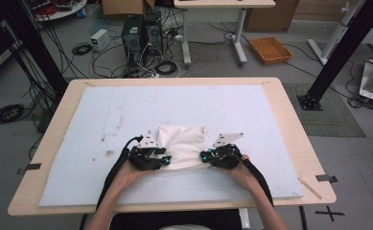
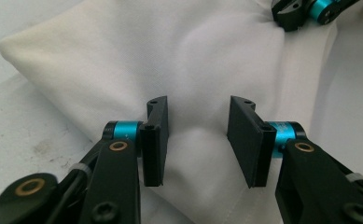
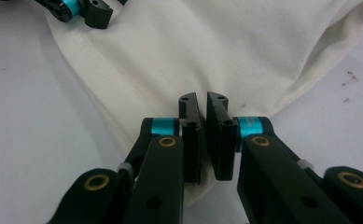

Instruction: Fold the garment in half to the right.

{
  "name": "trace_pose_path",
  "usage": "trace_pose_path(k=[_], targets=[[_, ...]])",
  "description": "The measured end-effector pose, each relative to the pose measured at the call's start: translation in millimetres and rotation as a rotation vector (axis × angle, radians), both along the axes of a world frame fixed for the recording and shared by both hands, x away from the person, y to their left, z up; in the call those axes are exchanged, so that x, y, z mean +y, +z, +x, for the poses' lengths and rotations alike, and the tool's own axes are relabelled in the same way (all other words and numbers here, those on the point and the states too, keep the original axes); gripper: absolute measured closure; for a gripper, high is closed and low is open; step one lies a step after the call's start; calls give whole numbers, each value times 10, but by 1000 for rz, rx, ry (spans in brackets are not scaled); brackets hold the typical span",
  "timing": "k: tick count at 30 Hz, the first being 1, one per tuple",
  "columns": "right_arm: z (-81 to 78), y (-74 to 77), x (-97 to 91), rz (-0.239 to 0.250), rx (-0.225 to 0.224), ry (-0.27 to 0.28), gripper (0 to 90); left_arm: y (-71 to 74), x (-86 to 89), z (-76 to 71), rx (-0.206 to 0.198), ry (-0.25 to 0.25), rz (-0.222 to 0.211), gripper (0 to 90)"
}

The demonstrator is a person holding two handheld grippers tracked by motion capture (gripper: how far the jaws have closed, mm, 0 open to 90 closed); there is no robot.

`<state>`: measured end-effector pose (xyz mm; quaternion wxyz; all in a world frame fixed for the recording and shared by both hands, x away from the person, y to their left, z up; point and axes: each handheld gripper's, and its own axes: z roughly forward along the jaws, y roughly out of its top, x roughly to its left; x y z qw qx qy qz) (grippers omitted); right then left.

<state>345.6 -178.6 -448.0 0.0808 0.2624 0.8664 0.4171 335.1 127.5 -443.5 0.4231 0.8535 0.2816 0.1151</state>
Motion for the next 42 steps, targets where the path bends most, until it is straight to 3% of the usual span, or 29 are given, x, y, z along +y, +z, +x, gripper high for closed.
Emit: trace_pose_path(k=[2, 4, 7, 10, 13, 16, 17, 18, 19, 21, 23, 25, 29, 31, 34, 36, 39, 42], targets=[[3, 14, -5, -8, 10, 5, 857, 28, 27, 19, 5, -1, -24, 559], [10, 52, 3, -18, 15, 12, 819, 69, 73, 39, -18, 30, -67, 555], [50, 176, 25, 43, -13, -5, 748, 163, 129, 169, -51, 125, -119, 556], [203, 323, 101, 89, -71, -61, 734, 228, 82, 400, -72, 219, -80, 600], [420, 387, 225, 107, -72, -108, 734, 180, -25, 621, -44, 261, -69, 647], [606, 319, 356, 62, -62, -129, 735, 77, -133, 759, 8, 265, -19, 679], [663, 270, 380, 40, -37, -139, 748, 37, -163, 783, 26, 273, 10, 688], [708, 210, 397, -8, -32, -158, 776, -2, -189, 795, 30, 284, 43, 699], [741, 149, 403, -58, -32, -172, 797, -24, -187, 792, 15, 283, 41, 710], [756, 98, 364, -39, -16, -190, 855, -34, -165, 790, 19, 299, 24, 738], [735, 77, 360, -130, -58, -209, 891, -39, -144, 785, 16, 296, 22, 757], [730, 33, 292, -99, -44, -215, 893, -50, -129, 785, 16, 298, 9, 763], [668, 21, 261, -103, -48, -217, 890, -37, -125, 766, 13, 291, 3, 731], [657, 39, 231, -72, -35, -223, 740, -3, -84, 728, 2, 275, -16, 625], [621, 122, 121, 1, -5, -219, 510, 89, 52, 642, -25, 268, -72, 541], [559, 180, 44, 31, -18, -230, 410, 159, 158, 594, -44, 253, -78, 488], [474, 240, -73, 32, -61, -247, 295, 232, 330, 521, -46, 242, -104, 410], [397, 279, -197, 23, -96, -252, 236, 281, 517, 452, -37, 230, -87, 347]])
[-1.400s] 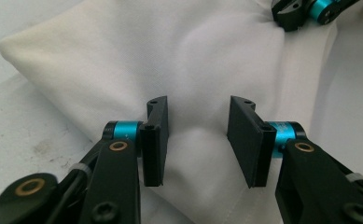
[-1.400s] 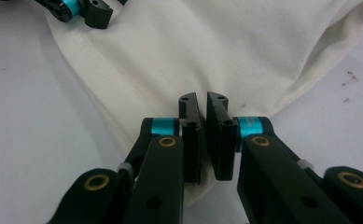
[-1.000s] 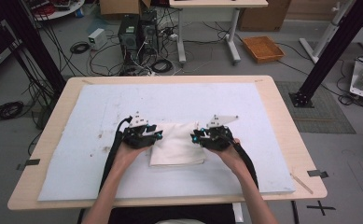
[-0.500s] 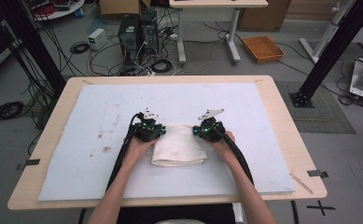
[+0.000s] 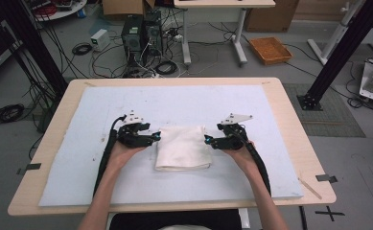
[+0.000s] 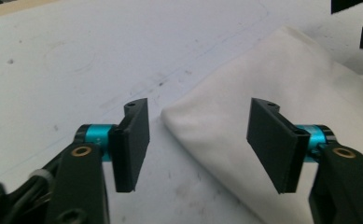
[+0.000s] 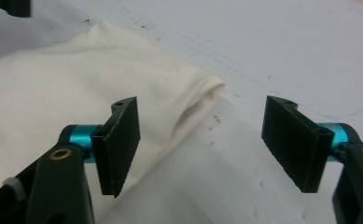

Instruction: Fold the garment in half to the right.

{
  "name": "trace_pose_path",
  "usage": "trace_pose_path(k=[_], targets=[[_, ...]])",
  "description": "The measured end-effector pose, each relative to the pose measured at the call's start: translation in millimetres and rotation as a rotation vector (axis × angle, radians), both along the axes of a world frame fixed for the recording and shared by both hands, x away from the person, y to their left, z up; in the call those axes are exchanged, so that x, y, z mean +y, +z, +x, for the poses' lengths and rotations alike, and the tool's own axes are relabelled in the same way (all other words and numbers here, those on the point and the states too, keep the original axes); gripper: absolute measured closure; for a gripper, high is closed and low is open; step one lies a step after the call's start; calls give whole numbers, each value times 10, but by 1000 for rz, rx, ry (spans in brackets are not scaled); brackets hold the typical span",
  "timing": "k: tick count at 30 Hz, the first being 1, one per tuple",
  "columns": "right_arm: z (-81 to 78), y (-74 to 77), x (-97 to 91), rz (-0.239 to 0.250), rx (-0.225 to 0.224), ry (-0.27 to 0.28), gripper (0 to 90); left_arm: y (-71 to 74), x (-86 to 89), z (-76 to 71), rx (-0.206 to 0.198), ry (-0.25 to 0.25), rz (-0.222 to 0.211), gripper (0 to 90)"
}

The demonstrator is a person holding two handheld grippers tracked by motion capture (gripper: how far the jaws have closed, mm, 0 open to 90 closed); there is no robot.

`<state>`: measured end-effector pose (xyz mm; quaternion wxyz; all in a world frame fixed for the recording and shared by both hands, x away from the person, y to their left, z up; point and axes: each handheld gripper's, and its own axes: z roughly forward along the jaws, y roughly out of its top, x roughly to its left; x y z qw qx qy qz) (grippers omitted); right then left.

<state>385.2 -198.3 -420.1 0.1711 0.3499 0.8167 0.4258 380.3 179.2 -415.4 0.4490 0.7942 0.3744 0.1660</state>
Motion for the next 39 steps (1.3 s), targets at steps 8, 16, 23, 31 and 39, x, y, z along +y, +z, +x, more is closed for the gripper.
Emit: trace_pose_path(k=[8, 16, 23, 31, 39], targets=[[-170, 55, -369, -2, -44, -22, 210, 13, 571, -278, -52, 67, -58, 313], [-309, 6, -706, 51, -77, -103, 210, -81, 1015, -565, -72, 112, -75, 307], [-348, -24, -857, 67, -80, -141, 210, -84, 1251, -609, -74, 179, -75, 307], [-347, -87, -978, 101, -61, -163, 210, -86, 1279, -621, -70, 194, -66, 307], [-360, -77, -1005, 107, -59, -169, 211, -66, 1235, -629, -73, 185, -57, 307]])
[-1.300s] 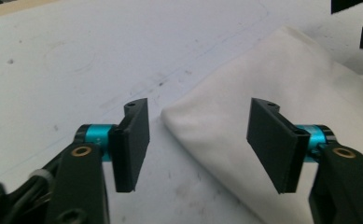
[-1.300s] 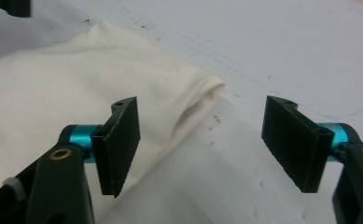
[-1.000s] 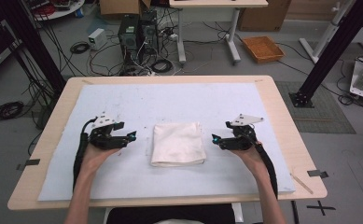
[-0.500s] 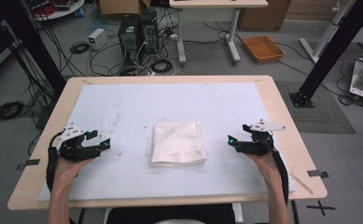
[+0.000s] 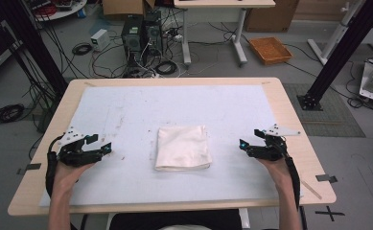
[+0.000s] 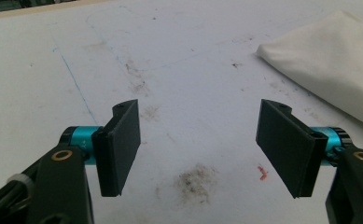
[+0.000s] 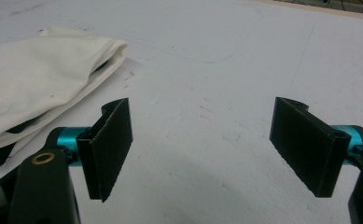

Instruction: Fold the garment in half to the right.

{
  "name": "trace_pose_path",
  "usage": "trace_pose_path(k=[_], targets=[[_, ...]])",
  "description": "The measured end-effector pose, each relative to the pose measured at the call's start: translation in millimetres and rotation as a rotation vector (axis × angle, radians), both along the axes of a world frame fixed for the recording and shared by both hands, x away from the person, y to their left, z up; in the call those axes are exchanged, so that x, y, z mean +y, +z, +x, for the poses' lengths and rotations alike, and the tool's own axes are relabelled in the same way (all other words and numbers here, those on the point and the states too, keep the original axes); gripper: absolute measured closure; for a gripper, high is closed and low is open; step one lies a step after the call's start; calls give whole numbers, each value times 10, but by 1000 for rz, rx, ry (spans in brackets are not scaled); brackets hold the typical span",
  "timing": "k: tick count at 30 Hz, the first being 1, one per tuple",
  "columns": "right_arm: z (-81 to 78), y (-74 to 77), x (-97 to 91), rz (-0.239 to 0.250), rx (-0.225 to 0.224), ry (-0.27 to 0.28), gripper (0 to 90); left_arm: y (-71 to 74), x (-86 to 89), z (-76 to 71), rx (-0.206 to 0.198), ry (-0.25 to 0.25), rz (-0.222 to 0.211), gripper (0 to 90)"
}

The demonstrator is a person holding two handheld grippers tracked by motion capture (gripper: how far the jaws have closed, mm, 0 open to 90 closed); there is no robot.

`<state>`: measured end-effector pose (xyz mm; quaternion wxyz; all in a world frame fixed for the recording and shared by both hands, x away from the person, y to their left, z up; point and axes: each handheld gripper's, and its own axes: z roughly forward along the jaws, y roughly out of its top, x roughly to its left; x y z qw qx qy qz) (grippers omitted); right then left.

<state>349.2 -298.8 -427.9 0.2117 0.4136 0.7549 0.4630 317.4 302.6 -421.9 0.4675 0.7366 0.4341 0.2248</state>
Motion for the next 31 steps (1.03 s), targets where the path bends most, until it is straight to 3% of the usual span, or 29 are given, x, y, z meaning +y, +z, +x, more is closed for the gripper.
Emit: trace_pose_path(k=[13, 31], targets=[[-4, -7, 28, -11, 5, 6, 211, 14, 24, -15, 1, 15, 0, 307], [-36, 50, 44, -8, -7, 20, 211, 43, -31, -19, 6, -5, 3, 307]])
